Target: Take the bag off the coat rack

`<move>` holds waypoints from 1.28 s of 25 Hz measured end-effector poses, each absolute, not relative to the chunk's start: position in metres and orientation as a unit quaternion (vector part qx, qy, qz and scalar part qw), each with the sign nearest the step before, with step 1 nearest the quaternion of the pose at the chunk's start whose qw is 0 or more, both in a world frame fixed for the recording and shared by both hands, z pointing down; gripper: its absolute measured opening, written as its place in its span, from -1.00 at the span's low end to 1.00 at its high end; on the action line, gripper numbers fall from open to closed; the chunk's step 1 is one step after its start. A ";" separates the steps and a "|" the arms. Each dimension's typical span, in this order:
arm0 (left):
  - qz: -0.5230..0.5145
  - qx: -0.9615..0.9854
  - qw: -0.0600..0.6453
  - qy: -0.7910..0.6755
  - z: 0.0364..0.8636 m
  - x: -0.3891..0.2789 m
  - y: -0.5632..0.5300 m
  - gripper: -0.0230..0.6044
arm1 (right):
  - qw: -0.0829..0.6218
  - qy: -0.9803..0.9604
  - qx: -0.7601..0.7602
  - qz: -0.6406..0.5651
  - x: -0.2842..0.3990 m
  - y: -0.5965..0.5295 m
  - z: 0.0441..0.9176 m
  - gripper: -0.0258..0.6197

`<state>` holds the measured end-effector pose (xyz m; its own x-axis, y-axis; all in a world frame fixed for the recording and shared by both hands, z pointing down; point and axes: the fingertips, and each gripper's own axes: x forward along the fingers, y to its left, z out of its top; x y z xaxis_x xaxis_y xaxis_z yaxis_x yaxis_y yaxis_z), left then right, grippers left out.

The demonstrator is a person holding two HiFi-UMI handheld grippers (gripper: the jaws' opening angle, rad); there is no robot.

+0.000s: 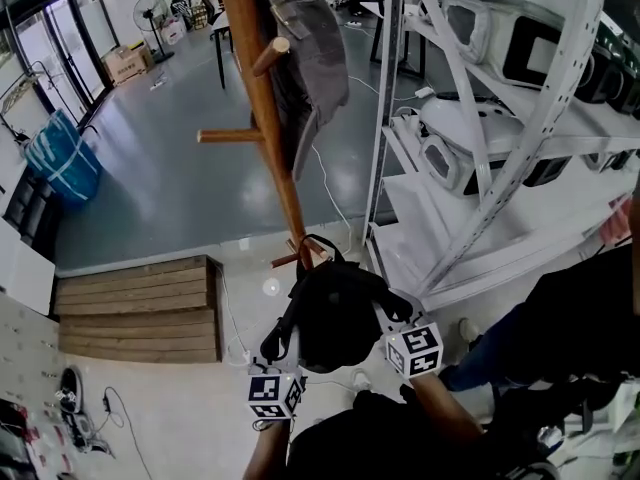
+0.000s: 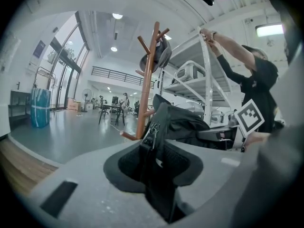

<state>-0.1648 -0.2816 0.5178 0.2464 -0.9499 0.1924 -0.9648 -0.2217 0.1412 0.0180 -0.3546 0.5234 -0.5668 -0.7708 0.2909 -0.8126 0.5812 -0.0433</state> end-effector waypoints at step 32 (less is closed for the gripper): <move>0.028 0.840 0.115 -0.530 0.503 -0.180 -0.079 -0.60 | 0.115 -0.839 0.521 0.110 0.013 -0.113 0.511 -0.66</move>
<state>-0.1802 -0.0792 0.5025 0.4359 -0.8840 0.1688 -0.8969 -0.4113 0.1624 0.0129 -0.1135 0.5115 -0.4314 -0.8479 0.3081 -0.8987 0.4337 -0.0648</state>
